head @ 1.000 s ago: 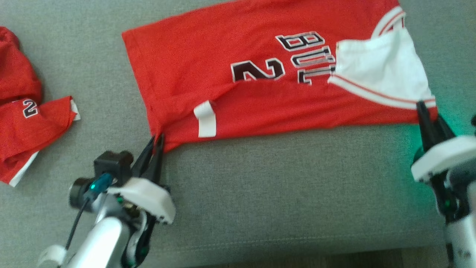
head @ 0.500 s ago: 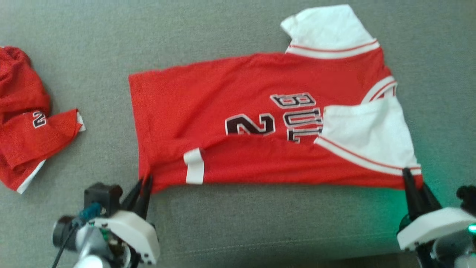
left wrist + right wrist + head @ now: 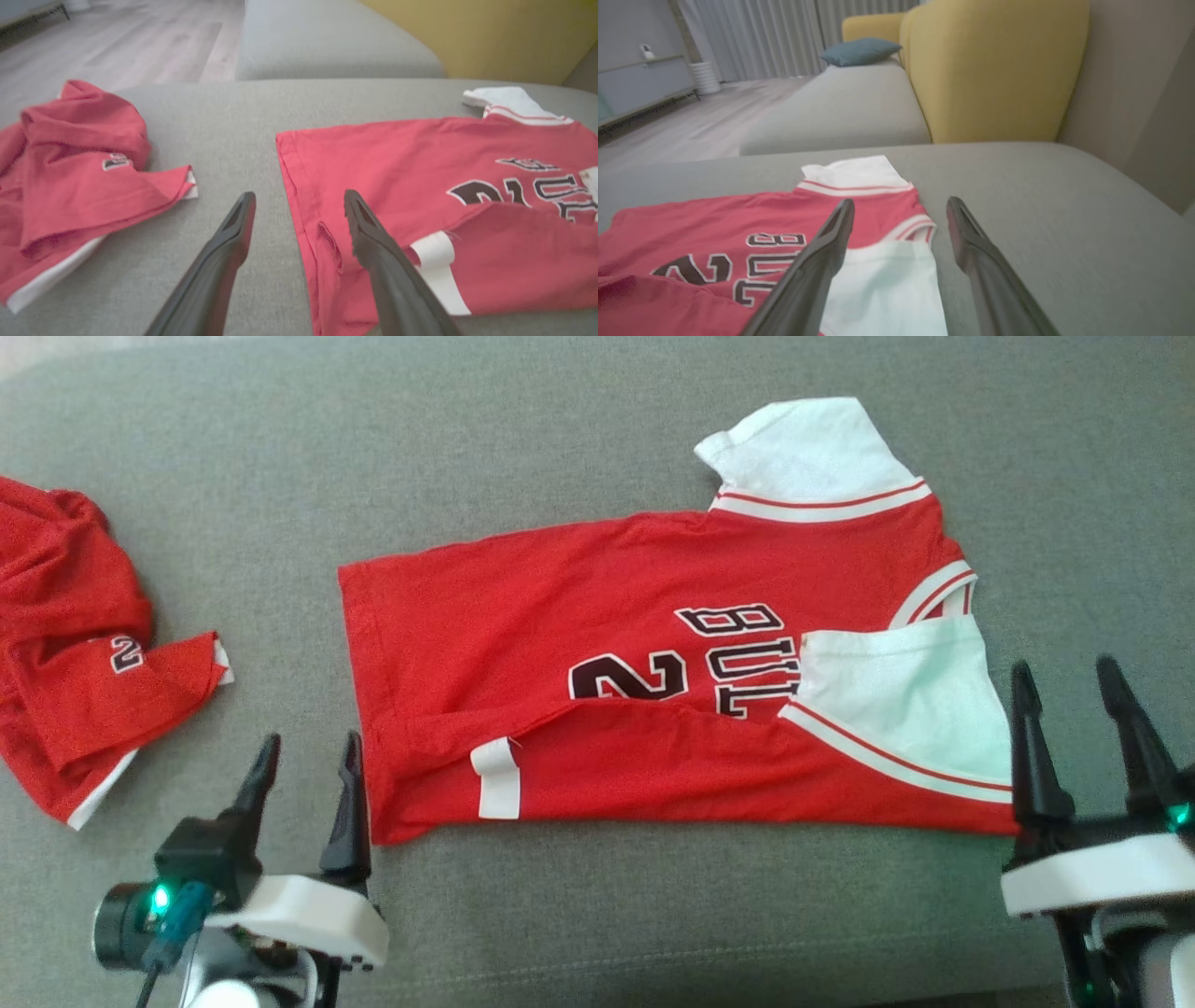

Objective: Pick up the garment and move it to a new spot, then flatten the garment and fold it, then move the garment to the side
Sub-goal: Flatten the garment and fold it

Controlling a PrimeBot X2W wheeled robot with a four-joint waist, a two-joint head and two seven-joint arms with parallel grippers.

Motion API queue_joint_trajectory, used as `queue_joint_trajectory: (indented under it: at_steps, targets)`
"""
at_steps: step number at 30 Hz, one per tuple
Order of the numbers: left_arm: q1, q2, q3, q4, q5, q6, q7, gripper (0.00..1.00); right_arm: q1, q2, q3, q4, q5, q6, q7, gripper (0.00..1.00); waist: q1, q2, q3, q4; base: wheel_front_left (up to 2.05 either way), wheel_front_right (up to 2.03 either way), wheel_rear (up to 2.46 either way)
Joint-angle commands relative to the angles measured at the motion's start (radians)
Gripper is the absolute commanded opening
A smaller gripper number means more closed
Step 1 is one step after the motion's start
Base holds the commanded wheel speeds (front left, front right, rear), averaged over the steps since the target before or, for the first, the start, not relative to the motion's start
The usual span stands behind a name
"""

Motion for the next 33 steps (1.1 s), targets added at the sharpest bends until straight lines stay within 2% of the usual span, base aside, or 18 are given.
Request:
queue_joint_trajectory:
  at_steps: [1,8,19,25,28,33]
  targets:
    - [-0.041,0.004,0.041,-0.037,0.006,0.008,-0.013,1.00,-0.028,-0.029,0.023,-0.039,-0.006,0.003,-0.010,1.00,0.0000,-0.0001,-0.007,0.000,0.00,0.00,0.00]
    - [-0.094,-0.003,0.055,-0.051,0.044,0.039,-0.060,1.00,-0.078,-0.047,0.087,-0.096,-0.009,0.003,0.004,1.00,0.0000,-0.0001,-0.026,0.001,0.00,0.00,0.00]
    - [-0.144,-0.003,0.045,-0.010,0.057,0.041,-0.054,1.00,-0.099,-0.044,0.092,-0.092,0.011,0.003,0.008,1.00,0.0000,-0.0001,-0.005,-0.002,0.00,0.00,0.00]
    - [-0.283,-0.006,0.039,0.086,0.006,-0.039,-0.018,1.00,-0.120,-0.035,0.103,-0.086,0.028,0.003,0.007,1.00,0.0000,-0.0001,0.052,-0.011,0.00,0.00,0.00]
    - [-0.382,-0.004,0.038,0.189,-0.034,-0.095,0.033,1.00,-0.132,-0.032,0.111,-0.076,0.033,0.003,0.004,1.00,0.0000,-0.0001,0.080,-0.021,0.00,0.00,0.00]
    - [-0.512,-0.001,0.051,0.383,-0.106,-0.164,0.133,1.00,-0.152,-0.029,0.125,-0.050,0.044,0.003,-0.007,1.00,0.0000,-0.0001,0.111,-0.044,0.00,0.00,0.00]
